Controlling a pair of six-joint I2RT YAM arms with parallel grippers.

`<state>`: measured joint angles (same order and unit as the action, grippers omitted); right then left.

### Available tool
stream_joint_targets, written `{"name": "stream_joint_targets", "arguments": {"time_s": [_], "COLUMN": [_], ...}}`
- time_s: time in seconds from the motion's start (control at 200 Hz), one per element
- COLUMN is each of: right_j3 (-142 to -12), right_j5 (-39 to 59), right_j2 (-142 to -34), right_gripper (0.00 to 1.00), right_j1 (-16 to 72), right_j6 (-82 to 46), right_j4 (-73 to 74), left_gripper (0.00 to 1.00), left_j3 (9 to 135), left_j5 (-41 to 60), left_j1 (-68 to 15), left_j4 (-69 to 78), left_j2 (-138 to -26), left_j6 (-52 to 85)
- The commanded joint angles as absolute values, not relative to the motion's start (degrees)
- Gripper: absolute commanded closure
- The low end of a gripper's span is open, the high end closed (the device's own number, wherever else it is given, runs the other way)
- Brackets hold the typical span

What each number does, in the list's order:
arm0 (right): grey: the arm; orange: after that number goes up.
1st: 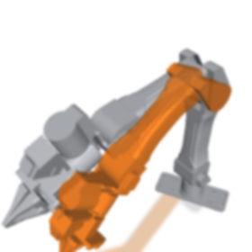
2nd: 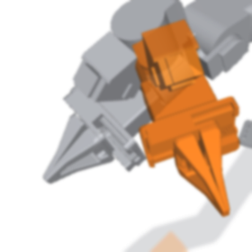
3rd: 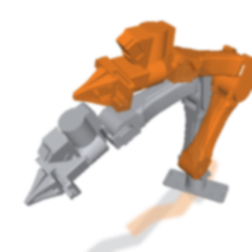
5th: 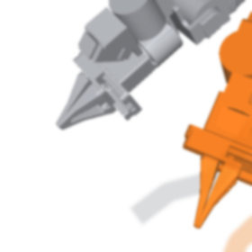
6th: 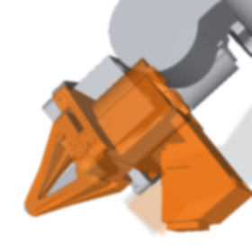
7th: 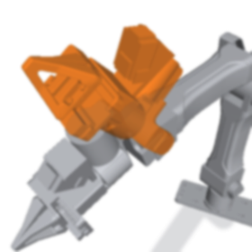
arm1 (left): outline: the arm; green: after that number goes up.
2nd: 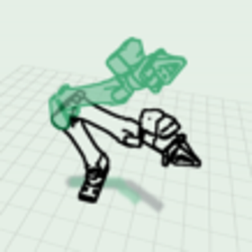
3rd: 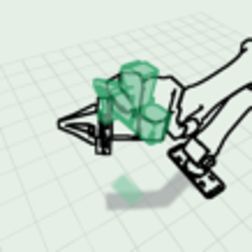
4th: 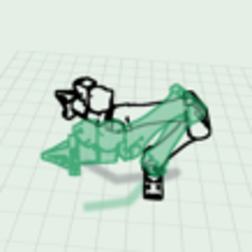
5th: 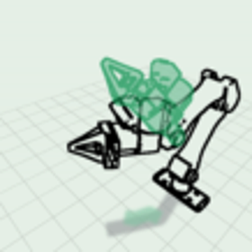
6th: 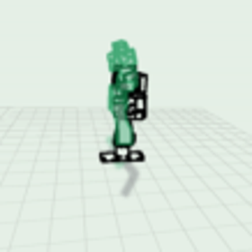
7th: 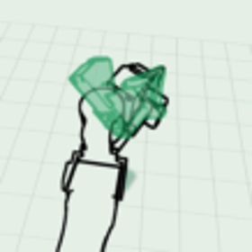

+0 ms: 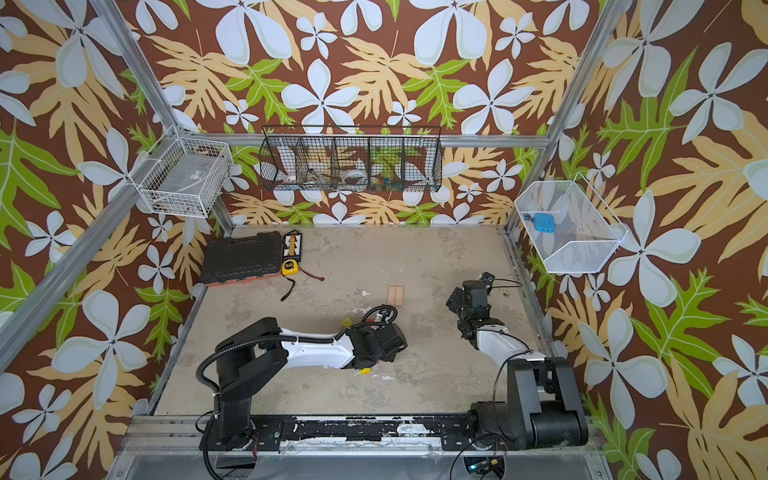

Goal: Build the wood block tower
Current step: 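Lower the left gripper around the pink block in the pile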

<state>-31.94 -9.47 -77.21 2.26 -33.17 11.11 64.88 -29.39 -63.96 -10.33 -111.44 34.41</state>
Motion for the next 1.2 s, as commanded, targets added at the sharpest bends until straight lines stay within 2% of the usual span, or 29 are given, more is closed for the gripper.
{"name": "stream_joint_targets", "arguments": {"time_s": [0.0, 0.225, 0.576, 0.656, 0.811, 1.196], "right_j3": [-32.5, -32.5, -32.6, -32.6, -32.3, -32.2], "right_j5": [-10.2, -10.2, -10.3, -10.3, -10.5, -10.4], "right_j2": [-77.6, -77.5, -77.8, -77.9, -77.3, -77.3], "right_gripper": [0.25, 0.25, 0.25, 0.26, 0.25, 0.25], "right_j1": [2.3, 2.3, 2.3, 2.4, 2.5, 2.5], "right_j6": [-33.2, -33.3, -33.3, -33.2, -33.3, -33.3], "right_j4": [11.5, 11.6, 11.5, 11.5, 11.8, 11.7], "left_gripper": [0.13, 0.21, 0.27, 0.25, 0.14, 0.13], "left_j3": [65.7, 67.4, 67.7, 67.3, 64.9, 62.4], "left_j5": [-27.9, -27.1, -27.5, -27.9, -25.6, -18.5], "left_j1": [-63.8, -63.5, -63.5, -63.5, -63.4, -61.8], "left_j4": [-11.8, -12.4, -13.1, -13.3, -10.9, -5.5], "left_j2": [-112.3, -114.1, -115.0, -114.5, -112.6, -110.9], "left_j6": [32.9, 32.5, 32.4, 32.5, 30.1, 18.4]}}
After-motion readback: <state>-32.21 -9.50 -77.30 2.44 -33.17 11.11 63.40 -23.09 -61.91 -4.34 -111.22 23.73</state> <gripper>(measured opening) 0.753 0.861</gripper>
